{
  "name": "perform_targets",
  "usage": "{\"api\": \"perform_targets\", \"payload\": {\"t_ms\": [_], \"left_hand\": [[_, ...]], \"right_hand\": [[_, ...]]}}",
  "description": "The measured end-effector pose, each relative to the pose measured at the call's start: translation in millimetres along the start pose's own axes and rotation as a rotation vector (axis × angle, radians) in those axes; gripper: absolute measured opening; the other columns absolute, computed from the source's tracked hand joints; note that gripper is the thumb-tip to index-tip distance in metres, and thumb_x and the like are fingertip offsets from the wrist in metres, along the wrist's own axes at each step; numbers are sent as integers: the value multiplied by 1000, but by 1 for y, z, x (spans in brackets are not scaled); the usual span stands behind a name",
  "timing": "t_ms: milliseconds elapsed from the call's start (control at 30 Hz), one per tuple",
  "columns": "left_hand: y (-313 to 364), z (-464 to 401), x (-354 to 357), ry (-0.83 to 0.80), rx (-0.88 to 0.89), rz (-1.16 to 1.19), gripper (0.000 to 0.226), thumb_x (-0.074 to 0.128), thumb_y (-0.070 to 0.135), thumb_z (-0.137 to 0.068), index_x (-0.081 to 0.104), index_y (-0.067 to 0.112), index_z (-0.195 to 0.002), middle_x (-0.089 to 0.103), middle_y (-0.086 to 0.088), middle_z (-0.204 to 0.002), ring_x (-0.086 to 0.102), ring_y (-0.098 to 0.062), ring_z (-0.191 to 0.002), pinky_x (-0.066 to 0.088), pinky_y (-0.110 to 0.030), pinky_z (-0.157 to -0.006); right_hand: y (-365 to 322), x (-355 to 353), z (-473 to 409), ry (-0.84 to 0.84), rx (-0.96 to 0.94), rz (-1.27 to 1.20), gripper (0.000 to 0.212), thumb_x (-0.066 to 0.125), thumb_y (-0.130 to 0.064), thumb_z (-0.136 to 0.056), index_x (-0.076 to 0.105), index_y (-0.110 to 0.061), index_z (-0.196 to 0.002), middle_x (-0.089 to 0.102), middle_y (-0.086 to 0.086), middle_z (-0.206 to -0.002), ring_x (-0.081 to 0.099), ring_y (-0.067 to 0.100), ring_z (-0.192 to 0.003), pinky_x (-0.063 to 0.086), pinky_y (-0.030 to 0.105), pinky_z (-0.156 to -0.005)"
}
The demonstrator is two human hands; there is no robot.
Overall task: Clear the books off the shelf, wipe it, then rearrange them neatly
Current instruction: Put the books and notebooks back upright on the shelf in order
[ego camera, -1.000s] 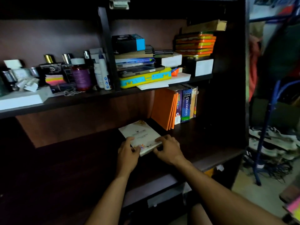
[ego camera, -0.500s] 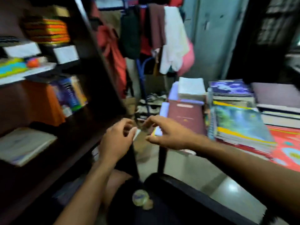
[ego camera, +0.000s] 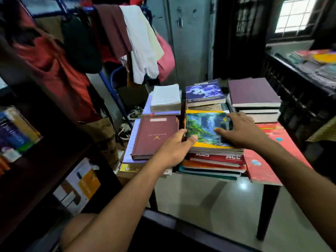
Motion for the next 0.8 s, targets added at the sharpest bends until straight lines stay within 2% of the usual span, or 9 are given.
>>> {"api": "perform_targets", "payload": {"t_ms": [100, 167, 233, 333, 400, 533, 667, 733, 800], "left_hand": [[-2, -8, 2, 9, -46, 3, 83, 53, 70, -93, 29, 27, -160, 30, 5, -165, 31, -17, -150, 27, -41, -122], [-11, -10, 3, 1, -106, 112, 105, 60, 89, -70, 38, 32, -155, 37, 8, -161, 39, -18, -145, 37, -47, -117], [-25, -17, 3, 18, -155, 211, 118, 65, 99, -48, 51, 32, -145, 51, 8, -151, 52, -17, -134, 47, -49, -107], [-23, -17, 5, 50, -193, 260, 86, 71, 82, -66, 64, 23, -128, 69, 5, -125, 64, -16, -114, 52, -41, -97], [-22, -13, 9, 67, -237, 342, 80, 77, 73, -62, 67, 21, -121, 76, 1, -110, 72, -19, -99, 59, -41, -89], [-24, 8, 9, 42, -319, 578, 54, 80, 38, -84, 55, 13, -125, 72, -14, -115, 75, -26, -76, 64, -42, -63], [-40, 51, -32, 158, -231, 734, 36, 67, 18, -98, 48, 11, -128, 72, -14, -118, 70, -29, -69, 55, -34, -45], [-54, 76, -67, 265, -152, 819, 33, 63, 11, -99, 48, 10, -128, 74, -12, -111, 68, -27, -66, 50, -30, -41], [-71, 103, -106, 396, -99, 872, 35, 61, 10, -99, 47, 6, -131, 72, -12, -107, 67, -21, -64, 48, -28, -39]], "right_hand": [[18, 5, -2, -65, 82, -47, 63, 64, -62, -86, 56, -15, -127, 58, 20, -122, 57, 35, -111, 45, 40, -91], [19, 6, 1, -90, 87, -129, 49, 66, -58, -89, 63, -16, -113, 65, 16, -109, 63, 31, -94, 51, 37, -80], [11, 4, 5, -74, 53, -138, 41, 65, -53, -92, 62, -16, -109, 67, 14, -106, 63, 30, -92, 51, 38, -79], [-4, 2, 11, -102, 23, -45, 33, 63, -46, -95, 57, -16, -106, 66, 15, -111, 57, 29, -91, 43, 35, -76], [-9, 4, 13, -116, 28, 33, 47, 59, -54, -94, 55, -14, -118, 63, 16, -123, 59, 32, -103, 45, 38, -84], [-25, 9, 22, -104, 9, 181, 68, 47, -74, -87, 50, -19, -128, 56, 13, -136, 46, 34, -128, 39, 45, -101], [-87, 20, 34, -147, -182, -55, 55, 61, -65, -87, 54, -27, -127, 62, -1, -116, 59, 26, -115, 42, 35, -87], [-135, 22, 43, -140, -333, -180, 58, 68, -52, -89, 48, -30, -138, 57, -10, -120, 59, 14, -110, 37, 27, -82], [-188, 29, 53, -157, -494, -321, 70, 71, -43, -90, 37, -29, -150, 49, -14, -128, 49, 2, -115, 33, 16, -89]]}}
Point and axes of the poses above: each hand's wrist, its own z-axis away from the middle knuckle, its own x-axis out of the palm, y = z × x, the point moved 10 cm from there along -z, towards the middle knuckle
